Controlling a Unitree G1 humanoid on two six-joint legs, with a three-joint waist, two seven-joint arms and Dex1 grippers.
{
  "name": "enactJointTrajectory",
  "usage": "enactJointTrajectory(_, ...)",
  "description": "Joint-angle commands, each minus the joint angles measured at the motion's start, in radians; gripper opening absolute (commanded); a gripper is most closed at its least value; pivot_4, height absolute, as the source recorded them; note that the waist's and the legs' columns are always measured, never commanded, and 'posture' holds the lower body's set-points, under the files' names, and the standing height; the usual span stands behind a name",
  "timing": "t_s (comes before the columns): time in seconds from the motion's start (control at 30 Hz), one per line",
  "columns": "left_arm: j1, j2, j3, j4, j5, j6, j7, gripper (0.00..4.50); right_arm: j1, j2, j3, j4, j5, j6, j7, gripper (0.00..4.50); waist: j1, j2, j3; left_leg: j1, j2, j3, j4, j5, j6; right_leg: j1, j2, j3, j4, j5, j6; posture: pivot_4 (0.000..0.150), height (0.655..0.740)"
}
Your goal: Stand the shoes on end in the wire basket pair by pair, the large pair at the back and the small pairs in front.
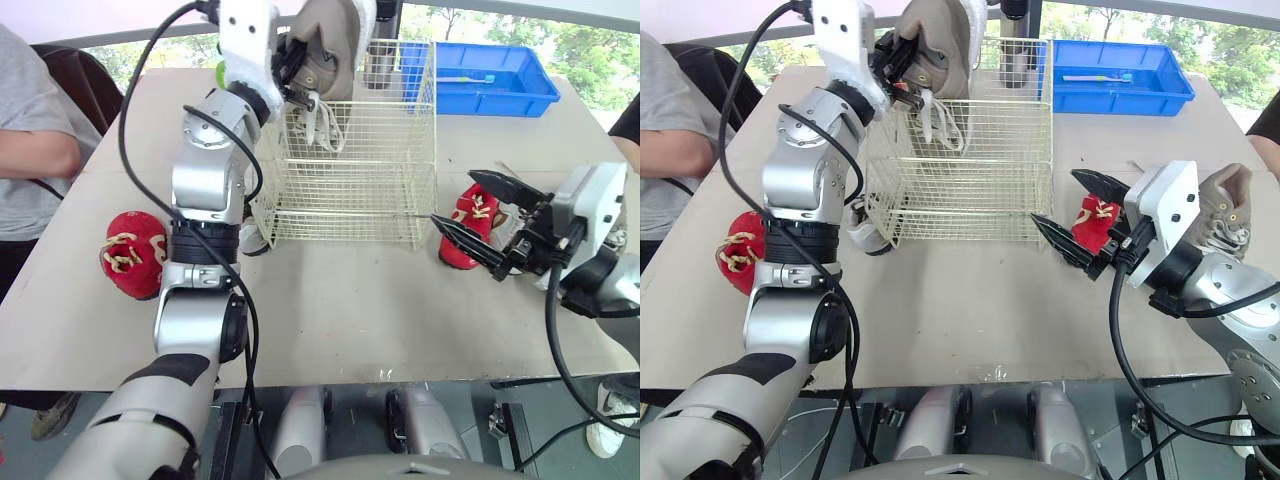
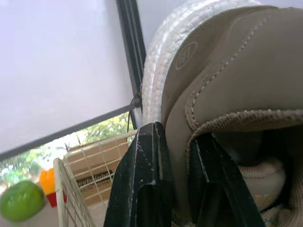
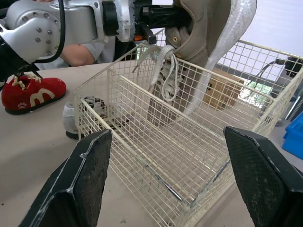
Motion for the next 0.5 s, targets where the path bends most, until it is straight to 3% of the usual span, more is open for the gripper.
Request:
enactJointTrajectory(0.03,-0.024,-0.024,0.113,-0.092,-0.07,0.07,0.107,0.14,-0.028,0.008,0.007,0.005,-0.012,-0.026,0.02,3.6,0.0,0.0,0.0,0.0,0.0,0.0,0.0,0.0,0.0,0.0,0.0,0.0,0.0,0.0,0.0,0.15,0.74)
enactJointTrajectory(0.17,-0.015,-0.062,0.186,-0.12,-0.122,0.092,0.185,0.14,-0.046,0.015,0.021,0.028,-0.027,-0.034,0.044,3.6,0.002,0.0,0.0,-0.001,0.0,-0.001,0.0,0.0,0.0,0.0,0.0,0.0,0.0,0.0,0.0,0.15,0.74)
enactJointTrajectory(0.5,0.088,-0.056,0.106,-0.185,-0.142,0.193,0.135,0.13,-0.055,0.026,0.032,0.035,-0.046,-0.037,0.065,3.6,0.005,0.0,0.0,0.0,0.0,-0.001,0.0,0.0,0.0,0.0,0.0,0.0,-0.001,0.0,0.0,0.15,0.74)
